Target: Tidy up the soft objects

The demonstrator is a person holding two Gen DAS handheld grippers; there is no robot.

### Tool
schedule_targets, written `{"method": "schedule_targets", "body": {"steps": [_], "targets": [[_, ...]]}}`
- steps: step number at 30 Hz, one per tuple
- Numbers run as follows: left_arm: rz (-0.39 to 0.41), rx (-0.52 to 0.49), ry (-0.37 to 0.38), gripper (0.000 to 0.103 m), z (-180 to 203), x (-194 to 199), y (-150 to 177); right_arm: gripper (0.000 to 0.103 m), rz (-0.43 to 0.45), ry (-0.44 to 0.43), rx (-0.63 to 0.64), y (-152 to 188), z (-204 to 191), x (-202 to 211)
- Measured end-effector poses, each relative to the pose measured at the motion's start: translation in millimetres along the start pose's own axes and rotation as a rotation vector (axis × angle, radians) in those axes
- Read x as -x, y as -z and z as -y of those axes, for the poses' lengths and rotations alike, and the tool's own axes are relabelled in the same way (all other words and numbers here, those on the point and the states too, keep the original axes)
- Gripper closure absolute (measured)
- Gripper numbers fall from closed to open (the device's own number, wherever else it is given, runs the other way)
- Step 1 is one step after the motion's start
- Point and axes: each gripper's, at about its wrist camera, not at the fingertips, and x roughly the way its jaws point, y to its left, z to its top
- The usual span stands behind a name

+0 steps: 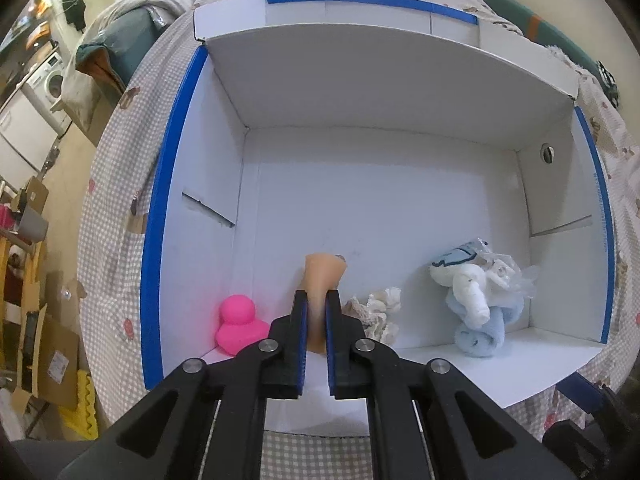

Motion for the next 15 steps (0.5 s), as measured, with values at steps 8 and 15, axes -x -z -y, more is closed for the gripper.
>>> {"method": "schedule_targets", "body": {"steps": [8,15], "targets": [[-0.023,0.027,-0.001,0.051,-2,5,3,0.013,-0.015,0.007,0.003,-1,-1,-3],[0.018,0.032,0.004,0.043,-11,23,11,0.013,-0.037,0.022,0.023,3,-6,-13]]}}
